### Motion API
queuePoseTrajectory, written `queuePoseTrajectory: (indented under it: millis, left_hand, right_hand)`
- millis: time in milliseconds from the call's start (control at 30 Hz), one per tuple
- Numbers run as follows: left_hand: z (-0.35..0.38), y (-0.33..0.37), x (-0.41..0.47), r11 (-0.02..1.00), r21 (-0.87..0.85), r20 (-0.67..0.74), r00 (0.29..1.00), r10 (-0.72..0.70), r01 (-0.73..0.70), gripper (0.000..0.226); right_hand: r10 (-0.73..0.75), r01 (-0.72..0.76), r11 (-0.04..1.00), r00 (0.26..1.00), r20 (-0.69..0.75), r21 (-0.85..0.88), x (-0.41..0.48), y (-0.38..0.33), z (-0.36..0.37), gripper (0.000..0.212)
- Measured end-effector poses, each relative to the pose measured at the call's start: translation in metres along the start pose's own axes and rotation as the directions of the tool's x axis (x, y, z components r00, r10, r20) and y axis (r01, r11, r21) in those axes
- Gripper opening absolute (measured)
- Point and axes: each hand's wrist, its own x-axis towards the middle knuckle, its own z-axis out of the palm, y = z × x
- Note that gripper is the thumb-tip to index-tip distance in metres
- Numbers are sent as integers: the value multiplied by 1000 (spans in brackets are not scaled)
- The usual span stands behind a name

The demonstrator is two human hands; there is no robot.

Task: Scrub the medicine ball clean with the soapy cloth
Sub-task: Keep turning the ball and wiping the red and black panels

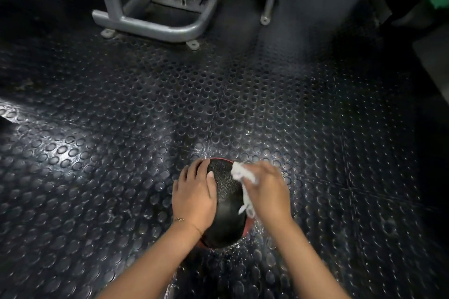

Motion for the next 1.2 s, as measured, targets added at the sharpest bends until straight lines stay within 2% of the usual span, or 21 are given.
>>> queuePoseTrajectory:
  millis: [67,100,200,333,400,533,600,667,733,833,967,1067,1200]
  left_hand:
    - [-4,1,3,1000,-5,4,1000,-27,27,77]
    - [-6,1,9,998,-4,8,998,-57,57,66]
    - [-14,1,36,975,-59,44,977,-210,213,47]
    - [-22,-4,62,924,-57,122,921,-369,377,49]
    - [-21,-2,61,924,-52,121,921,-370,378,49]
    - [-19,5,58,946,-43,99,943,-317,323,48]
    - [-22,6,60,940,-36,116,936,-332,338,48]
    - [-27,5,65,933,-13,144,924,-355,361,49]
    - [-29,4,68,935,3,158,923,-350,354,50]
    - [-27,4,67,950,15,150,938,-312,313,50]
    - [-25,9,66,959,35,156,947,-283,281,51]
    - [-30,13,72,951,74,174,935,-310,301,50]
    - [-42,19,84,937,132,230,910,-346,323,43]
  right_hand:
    - [123,-127,991,990,68,49,27,9,1,27]
    - [118,-124,991,988,96,57,35,10,1,27]
    - [-8,1,998,992,122,59,29,1,1,26]
    - [-115,115,992,993,6,45,-22,-5,0,28]
    - [-167,167,986,986,-4,-1,-32,-2,-3,28]
    - [-52,52,999,998,-29,6,14,-17,-2,24]
    - [-89,88,996,995,-38,-20,24,-24,7,27]
    - [-88,89,995,996,-30,32,7,-24,13,29]
    - [-81,88,993,993,-85,82,-26,-12,18,29]
    - [-110,121,989,986,-126,83,-57,3,16,30]
    - [-79,86,992,993,-85,91,-15,-9,10,31]
    - [-91,93,996,992,-85,16,10,-23,15,31]
    - [-144,148,989,980,-139,23,-30,-8,24,29]
